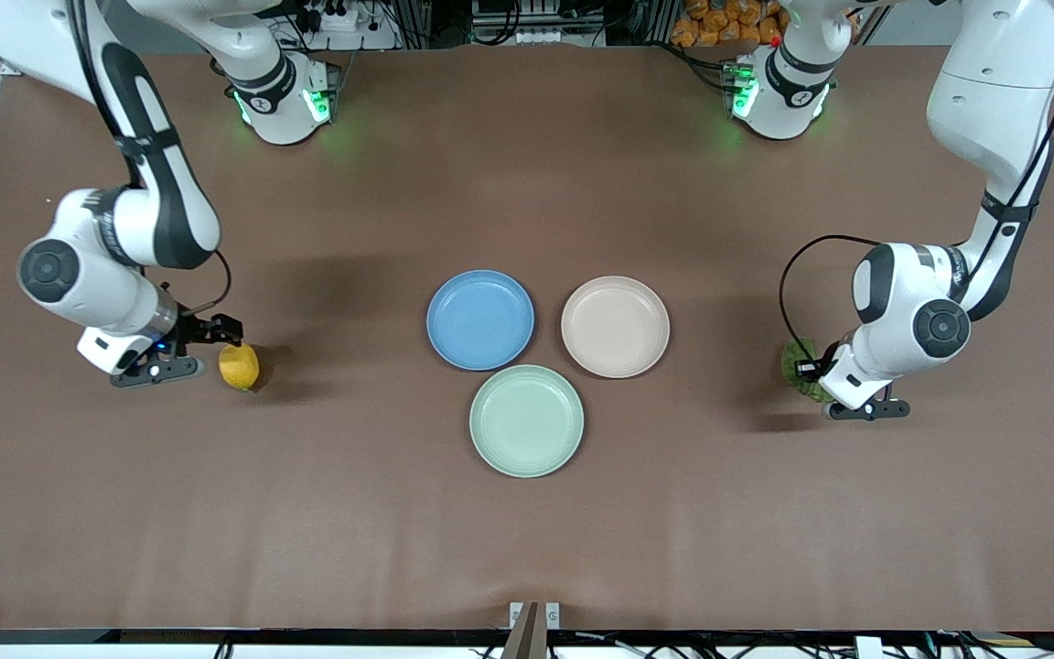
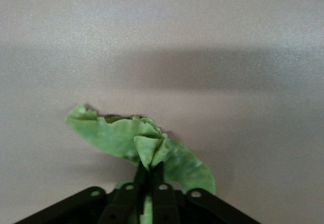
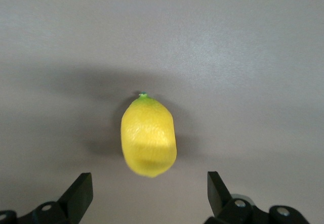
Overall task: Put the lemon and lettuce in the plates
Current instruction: 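Close the right gripper on the lemon while the left gripper grasps the lettuce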
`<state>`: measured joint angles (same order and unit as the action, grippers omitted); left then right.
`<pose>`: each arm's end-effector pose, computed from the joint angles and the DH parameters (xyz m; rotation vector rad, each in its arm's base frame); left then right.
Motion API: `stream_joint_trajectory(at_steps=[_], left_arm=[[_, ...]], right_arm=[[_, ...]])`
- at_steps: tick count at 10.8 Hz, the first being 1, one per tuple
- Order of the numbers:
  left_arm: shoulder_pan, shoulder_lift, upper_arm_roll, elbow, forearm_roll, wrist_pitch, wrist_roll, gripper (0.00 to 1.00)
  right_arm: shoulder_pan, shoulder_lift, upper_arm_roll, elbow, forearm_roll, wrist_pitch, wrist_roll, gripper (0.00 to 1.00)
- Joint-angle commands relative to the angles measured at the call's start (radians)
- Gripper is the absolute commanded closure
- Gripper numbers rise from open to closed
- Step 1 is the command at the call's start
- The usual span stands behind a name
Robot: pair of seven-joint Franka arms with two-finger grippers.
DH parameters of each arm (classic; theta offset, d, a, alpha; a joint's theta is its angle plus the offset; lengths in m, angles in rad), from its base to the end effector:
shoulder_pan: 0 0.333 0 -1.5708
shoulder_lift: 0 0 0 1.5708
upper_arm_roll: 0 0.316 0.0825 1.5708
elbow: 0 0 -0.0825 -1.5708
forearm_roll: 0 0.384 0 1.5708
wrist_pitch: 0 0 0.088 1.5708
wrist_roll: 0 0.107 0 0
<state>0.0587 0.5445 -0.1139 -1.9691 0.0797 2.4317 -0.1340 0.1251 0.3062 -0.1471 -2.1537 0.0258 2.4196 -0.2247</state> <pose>0.6052 -0.0319 0.1865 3.1362 0.0476 -0.1218 0.5637 -0.0119 0.2546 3.1042 0.2941 -0.0620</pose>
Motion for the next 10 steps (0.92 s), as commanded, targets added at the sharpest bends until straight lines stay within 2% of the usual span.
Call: stream_joint_trajectory(at_steps=[1,3,6,7,8,9,10], left_arm=[[-0.011,-0.046,-0.003,0.013,0.020,-0.052,-0.038,1.00],[-0.017,-0.072,-0.022,0.084,0.018,-0.179,-0.071,1.00],[-0.020,-0.100,-0.116,0.176,0.008,-0.379,-0.231,1.00],[-0.017,-0.100,-0.157,0.203,0.008,-0.429,-0.302,1.00],[-0.019,-0.098,-0.197,0.216,0.006,-0.451,-0.375,1.00],[-0.025,-0.094,-0.237,0.219,0.006,-0.451,-0.462,1.00],[-0.028,-0.083,-0.274,0.222,0.009,-0.451,-0.549,1.00]], right_arm=[[0.001,0.045,0.007,-0.018,0.023,0.081,-0.007,0.00],[0.002,0.085,0.014,-0.018,0.040,0.125,-0.005,0.00],[0.017,0.151,0.023,-0.018,0.072,0.219,-0.005,0.00],[0.019,0.152,0.023,-0.018,0.072,0.219,-0.008,0.19],[0.019,0.152,0.024,-0.017,0.071,0.213,-0.010,0.47],[0.019,0.151,0.029,-0.014,0.071,0.210,-0.010,0.71],[0.021,0.151,0.029,-0.006,0.068,0.197,-0.015,0.88]])
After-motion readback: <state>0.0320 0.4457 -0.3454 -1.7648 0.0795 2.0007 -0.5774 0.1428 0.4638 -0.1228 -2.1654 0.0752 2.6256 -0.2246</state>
